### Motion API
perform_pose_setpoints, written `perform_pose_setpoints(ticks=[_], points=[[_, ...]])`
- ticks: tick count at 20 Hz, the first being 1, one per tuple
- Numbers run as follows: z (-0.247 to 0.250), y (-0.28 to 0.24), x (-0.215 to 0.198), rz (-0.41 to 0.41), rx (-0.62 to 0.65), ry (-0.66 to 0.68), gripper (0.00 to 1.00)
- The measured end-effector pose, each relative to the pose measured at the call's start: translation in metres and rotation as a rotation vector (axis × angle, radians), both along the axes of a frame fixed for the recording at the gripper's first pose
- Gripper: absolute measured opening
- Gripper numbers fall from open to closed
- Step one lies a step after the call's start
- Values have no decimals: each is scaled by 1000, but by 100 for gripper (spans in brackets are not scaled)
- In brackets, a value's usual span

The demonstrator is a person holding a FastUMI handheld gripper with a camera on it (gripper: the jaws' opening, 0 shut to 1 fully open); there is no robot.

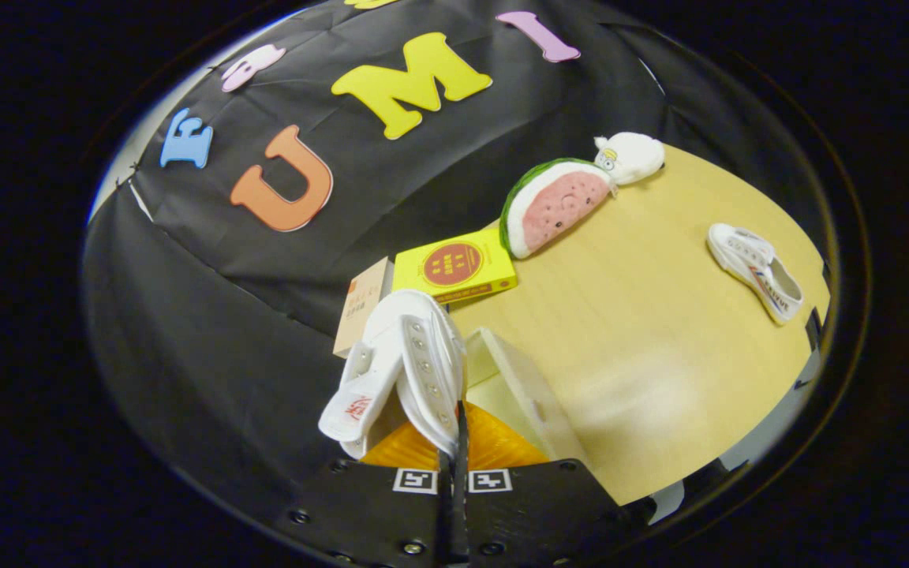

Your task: Open the storage box then place both shoes into the box .Put the left shoe in first, then the right shoe, with the right side of both shoes facing outward in a uniform manner.

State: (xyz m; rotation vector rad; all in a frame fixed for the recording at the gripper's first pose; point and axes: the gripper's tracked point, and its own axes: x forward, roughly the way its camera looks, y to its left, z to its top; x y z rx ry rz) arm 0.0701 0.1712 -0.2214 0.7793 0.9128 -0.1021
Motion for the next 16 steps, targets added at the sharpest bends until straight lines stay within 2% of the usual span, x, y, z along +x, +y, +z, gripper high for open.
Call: perform_pose_setpoints(ticks=[5,16], points=[[-39,40,4,-4,-9,25,0],[-100,66,-11,-7,-43,76,0]])
